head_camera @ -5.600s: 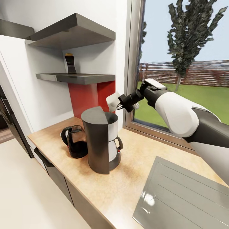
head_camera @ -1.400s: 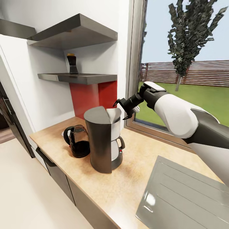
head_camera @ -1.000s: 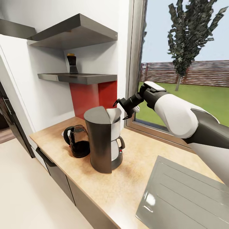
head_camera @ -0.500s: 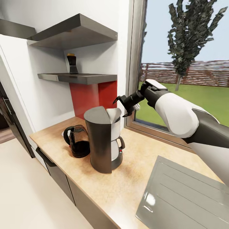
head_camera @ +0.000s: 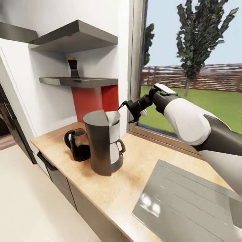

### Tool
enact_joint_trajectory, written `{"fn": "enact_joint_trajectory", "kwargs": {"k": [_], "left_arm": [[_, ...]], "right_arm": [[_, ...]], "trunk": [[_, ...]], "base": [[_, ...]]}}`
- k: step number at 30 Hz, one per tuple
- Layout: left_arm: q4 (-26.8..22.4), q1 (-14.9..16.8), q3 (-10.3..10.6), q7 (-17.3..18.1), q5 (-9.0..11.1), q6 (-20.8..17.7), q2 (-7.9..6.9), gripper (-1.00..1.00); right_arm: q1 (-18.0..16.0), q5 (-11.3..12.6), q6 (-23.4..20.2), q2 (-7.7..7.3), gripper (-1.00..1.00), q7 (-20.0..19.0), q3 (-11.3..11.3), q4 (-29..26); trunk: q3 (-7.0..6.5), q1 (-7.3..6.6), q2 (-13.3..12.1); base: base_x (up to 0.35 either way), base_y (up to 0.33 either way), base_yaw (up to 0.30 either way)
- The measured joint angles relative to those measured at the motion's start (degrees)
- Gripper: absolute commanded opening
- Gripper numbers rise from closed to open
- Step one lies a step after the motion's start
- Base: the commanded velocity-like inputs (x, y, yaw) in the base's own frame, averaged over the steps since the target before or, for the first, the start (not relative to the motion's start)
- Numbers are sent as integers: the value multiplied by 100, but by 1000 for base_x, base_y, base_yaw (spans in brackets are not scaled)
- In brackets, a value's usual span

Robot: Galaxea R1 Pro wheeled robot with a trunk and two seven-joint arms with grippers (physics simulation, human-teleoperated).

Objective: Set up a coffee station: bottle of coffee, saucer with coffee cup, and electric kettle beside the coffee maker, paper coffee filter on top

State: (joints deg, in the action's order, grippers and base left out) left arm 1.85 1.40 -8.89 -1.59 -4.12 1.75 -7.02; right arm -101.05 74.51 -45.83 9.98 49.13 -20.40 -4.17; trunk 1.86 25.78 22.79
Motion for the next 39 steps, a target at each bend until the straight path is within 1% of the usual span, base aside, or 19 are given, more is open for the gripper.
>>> {"fn": "enact_joint_trajectory", "kwargs": {"k": [14,26,32,39], "left_arm": [[0,0,-1,0,7,-2,0,100],[1,0,0,-1,7,-8,8,100],[-3,0,2,-1,7,-8,4,100],[-9,0,5,0,7,-8,1,100]], "right_arm": [[0,-1,-1,0,100,-3,-5,0],[0,2,-1,0,100,-10,-7,21],[0,-9,-2,0,100,-11,-173,34],[0,-13,-2,0,100,-11,-211,59]], "trunk": [[0,-1,0],[0,0,1],[0,0,1],[0,-1,0]], "base": [[-123,-9,0],[-256,0,0],[-234,0,0],[-220,10,0]]}}
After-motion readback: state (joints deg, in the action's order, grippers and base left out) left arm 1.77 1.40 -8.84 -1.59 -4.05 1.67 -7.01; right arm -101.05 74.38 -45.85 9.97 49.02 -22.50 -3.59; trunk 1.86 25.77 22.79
